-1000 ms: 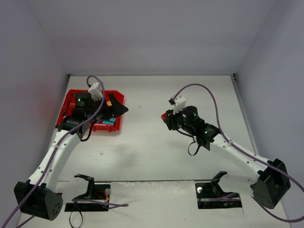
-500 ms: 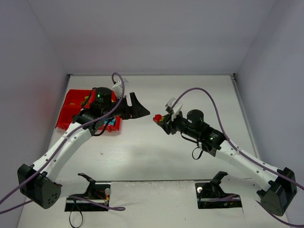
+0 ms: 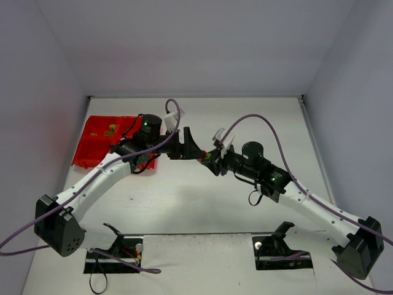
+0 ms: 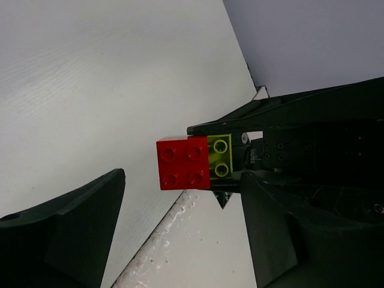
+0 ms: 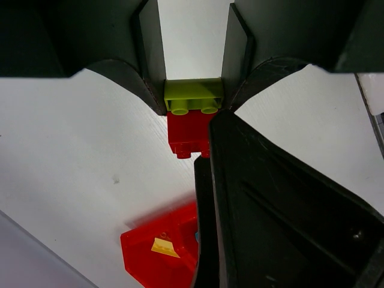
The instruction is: Sort the legos into containers by color
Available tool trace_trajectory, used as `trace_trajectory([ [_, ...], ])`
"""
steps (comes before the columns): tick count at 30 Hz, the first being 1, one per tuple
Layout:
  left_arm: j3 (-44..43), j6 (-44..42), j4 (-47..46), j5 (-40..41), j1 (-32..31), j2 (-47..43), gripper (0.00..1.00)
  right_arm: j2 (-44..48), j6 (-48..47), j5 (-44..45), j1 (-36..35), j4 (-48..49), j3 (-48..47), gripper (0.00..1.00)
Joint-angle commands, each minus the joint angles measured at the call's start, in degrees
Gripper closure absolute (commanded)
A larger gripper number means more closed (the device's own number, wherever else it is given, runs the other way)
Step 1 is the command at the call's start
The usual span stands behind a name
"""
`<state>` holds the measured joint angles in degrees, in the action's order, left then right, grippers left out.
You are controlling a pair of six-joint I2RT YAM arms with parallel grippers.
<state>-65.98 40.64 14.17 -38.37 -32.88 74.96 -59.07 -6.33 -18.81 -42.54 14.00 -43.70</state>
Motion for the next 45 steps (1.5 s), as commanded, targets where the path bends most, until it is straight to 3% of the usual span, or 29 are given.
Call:
trace_trajectory([
  [1, -3.4, -0.9, -3.7, -2.2, -0.9, 0.4, 0.30, 1.0, -0.7, -1.5, -0.5, 5.9, -1.2, 1.00],
  [10, -3.7, -0.9, -3.7, -1.0, -1.3, 1.6, 0.54, 1.1, -0.7, -1.3, -0.4, 6.0, -0.1, 1.00],
  [13, -3.9, -1.4, -3.7, -0.4, -1.3, 1.5, 0.85, 0.9, -0.7, -1.1, -0.5, 5.9, 0.3, 1.00],
  [15, -4.3, -2.3, -2.3, 0.1, -1.4, 1.3, 0.96, 0.4, -0.9, -0.4, -0.4, 5.7, 0.6, 1.00],
  [27, -6.9, -8.7, 7.2, 3.7, 1.1, -1.2, 1.00, -6.6, 0.2, 2.0, -0.6, 5.3, 2.6, 1.00],
  [30, -7.1, -9.4, 9.0, 4.4, 4.0, -2.4, 1.00, -9.0, 0.6, 2.5, -0.7, 5.3, 2.8, 1.00],
  [35, -5.9, -10.7, 12.4, 4.1, 14.1, -6.6, 1.00, -10.9, 1.4, 3.0, -0.7, 7.0, 3.8, 1.00],
  [38, -6.0, -13.1, 16.6, 10.0, 19.8, -8.3, 1.00, -11.1, 1.9, 4.0, -0.7, 7.5, 4.2, 1.00],
  [43, -3.5, -14.5, 21.4, 32.6, 28.1, -9.4, 1.00, -8.5, 3.4, 5.4, -0.7, 9.6, 6.2, 1.00],
  [45, -2.3, -13.9, 20.4, 36.3, 32.6, -9.2, 1.00, -7.3, 4.6, 6.1, -0.7, 10.5, 7.4, 1.00],
])
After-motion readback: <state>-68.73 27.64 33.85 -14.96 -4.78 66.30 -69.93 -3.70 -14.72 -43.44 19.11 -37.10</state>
